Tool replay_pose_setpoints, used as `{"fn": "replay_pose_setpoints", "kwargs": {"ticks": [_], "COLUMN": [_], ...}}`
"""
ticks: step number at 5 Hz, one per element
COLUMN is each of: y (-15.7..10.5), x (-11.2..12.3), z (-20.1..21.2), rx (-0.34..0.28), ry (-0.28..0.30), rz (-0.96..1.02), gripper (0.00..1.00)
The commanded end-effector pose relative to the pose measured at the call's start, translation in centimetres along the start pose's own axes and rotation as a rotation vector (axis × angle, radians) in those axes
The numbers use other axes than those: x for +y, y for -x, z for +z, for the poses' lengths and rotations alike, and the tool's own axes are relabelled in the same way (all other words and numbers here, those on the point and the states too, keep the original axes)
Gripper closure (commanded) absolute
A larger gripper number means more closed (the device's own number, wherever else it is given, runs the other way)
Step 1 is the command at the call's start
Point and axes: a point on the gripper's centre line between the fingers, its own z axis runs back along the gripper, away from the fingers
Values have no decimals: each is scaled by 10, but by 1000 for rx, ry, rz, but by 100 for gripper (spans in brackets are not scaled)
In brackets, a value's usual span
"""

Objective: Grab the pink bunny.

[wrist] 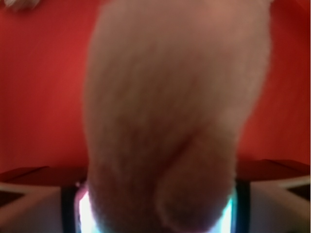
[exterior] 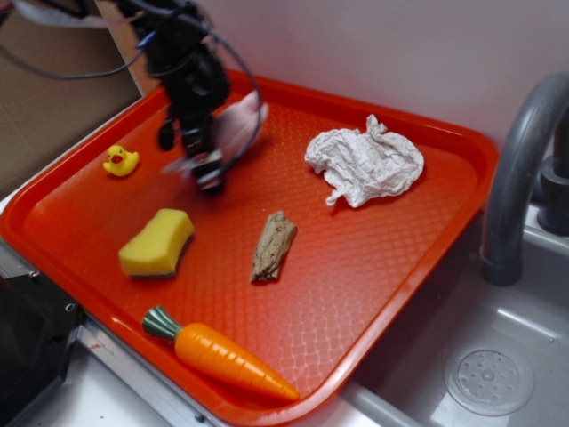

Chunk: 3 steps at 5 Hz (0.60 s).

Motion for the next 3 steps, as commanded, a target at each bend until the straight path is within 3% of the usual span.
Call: {"fn": "replay_pose_setpoints", "kwargs": {"ticks": [1, 2, 3], "y": [-6, -13, -22], "x": [-29, -49, -64], "z": [90, 120, 149], "rx": [-10, 97, 101], "ry": [-40, -30, 0], "rz": [430, 483, 465], "gripper": [100, 100, 100]}}
